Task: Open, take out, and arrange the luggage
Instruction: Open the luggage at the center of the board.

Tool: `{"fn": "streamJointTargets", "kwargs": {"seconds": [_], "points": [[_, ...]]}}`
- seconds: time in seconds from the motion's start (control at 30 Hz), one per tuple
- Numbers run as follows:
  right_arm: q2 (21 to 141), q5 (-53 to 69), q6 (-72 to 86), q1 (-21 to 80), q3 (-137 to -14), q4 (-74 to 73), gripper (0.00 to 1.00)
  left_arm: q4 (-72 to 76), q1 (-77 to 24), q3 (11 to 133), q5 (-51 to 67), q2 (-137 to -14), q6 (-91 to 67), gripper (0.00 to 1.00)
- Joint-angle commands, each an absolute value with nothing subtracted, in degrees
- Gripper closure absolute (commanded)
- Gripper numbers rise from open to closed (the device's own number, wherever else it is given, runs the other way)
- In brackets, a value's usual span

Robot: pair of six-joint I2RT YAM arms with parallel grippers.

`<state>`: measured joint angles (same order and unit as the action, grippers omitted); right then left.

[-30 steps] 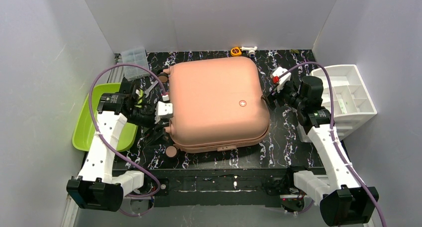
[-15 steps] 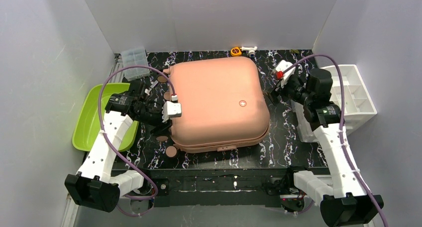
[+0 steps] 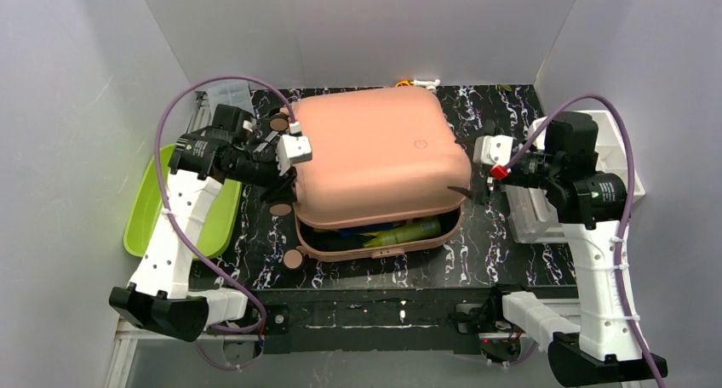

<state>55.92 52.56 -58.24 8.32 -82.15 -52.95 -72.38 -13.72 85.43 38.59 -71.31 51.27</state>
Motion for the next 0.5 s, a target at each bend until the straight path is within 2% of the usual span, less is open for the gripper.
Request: {"fn": "streamJointTargets", "kwargs": {"seconds": [0.0, 0.27, 0.47], "points": [[56.6, 63.1, -67.3, 8.4, -83.3, -62.7, 0.02, -56.9, -13.5, 95.4, 40.7, -73.3, 40.8, 1.0], [58.7, 68.4, -73.4, 8.4, -83.9, -64.3, 0.01, -43.9, -13.5, 103.4, 26.1, -79.8, 33.0, 1.0], [60.0, 67.6, -64.0, 8.4, -80.9, -52.9, 0.02, -36.7, -13.5, 107.3, 17.3, -86.2, 32.9, 1.0]]}}
